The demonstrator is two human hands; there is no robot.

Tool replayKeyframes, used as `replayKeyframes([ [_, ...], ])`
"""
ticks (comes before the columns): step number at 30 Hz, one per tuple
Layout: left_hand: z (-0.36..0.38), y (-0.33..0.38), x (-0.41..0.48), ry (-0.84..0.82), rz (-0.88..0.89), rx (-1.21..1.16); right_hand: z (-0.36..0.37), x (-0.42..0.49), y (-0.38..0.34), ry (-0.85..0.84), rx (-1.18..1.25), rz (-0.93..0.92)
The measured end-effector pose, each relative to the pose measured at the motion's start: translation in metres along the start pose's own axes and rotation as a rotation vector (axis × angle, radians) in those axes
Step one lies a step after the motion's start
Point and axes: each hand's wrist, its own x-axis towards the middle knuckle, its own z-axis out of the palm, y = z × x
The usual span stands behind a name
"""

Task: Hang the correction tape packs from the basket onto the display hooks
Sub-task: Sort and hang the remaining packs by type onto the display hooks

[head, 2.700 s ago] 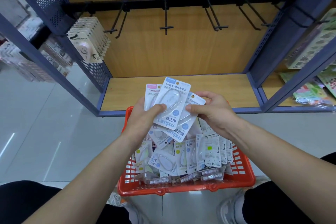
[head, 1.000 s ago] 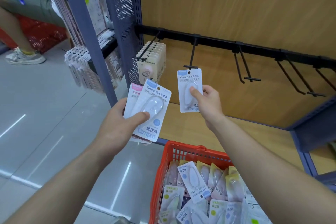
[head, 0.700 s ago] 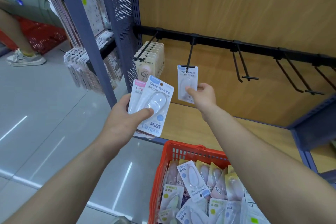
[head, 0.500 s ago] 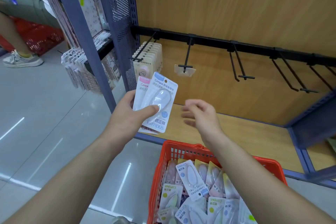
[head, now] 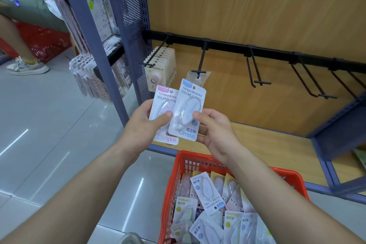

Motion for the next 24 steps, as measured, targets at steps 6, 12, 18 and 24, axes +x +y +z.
replayKeyframes([
  [6, -0.008, 0.000, 0.003, 0.086, -0.009, -0.027, -0.015, 0.032, -0.010, 0.192, -0.215, -0.137],
  [12, -0.012, 0.001, 0.002, 0.099, -0.004, -0.043, -0.018, 0.064, -0.013, 0.219, -0.305, -0.165],
  [18, -0.016, 0.002, 0.006, 0.119, 0.000, -0.041, -0.016, 0.077, -0.004, 0.260, -0.318, -0.174],
  [24, -0.017, 0.002, 0.007, 0.133, 0.002, -0.051, -0.012, 0.082, -0.004, 0.271, -0.322, -0.173],
])
